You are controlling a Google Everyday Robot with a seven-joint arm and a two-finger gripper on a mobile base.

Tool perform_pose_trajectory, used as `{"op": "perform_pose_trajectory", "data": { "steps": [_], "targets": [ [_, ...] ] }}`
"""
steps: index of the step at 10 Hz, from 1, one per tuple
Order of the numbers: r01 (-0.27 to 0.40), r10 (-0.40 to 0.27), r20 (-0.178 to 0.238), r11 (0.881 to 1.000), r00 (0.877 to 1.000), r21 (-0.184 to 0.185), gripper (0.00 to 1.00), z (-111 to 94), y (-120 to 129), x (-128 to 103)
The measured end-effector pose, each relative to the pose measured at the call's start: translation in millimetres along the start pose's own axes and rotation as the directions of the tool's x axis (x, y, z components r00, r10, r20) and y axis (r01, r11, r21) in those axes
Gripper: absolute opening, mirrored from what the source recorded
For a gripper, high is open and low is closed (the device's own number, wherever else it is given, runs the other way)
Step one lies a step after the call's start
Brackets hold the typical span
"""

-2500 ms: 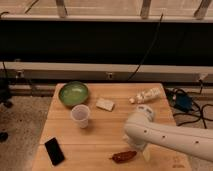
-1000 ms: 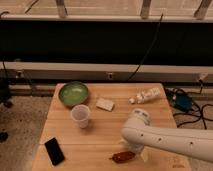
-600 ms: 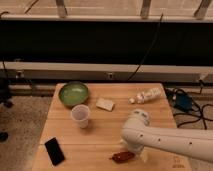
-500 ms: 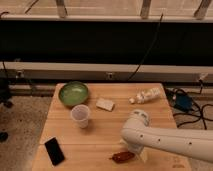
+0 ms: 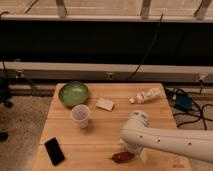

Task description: Place the pepper in the ceramic cup

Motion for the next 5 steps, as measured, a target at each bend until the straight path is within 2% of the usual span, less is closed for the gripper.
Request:
{"op": "perform_pose_trajectory", "data": {
  "steps": [5],
  "targets": [
    [-0.02, 0.019, 0.025, 0.999, 1.0, 0.044, 0.8, 10.4, 0.8, -3.1]
  ]
}}
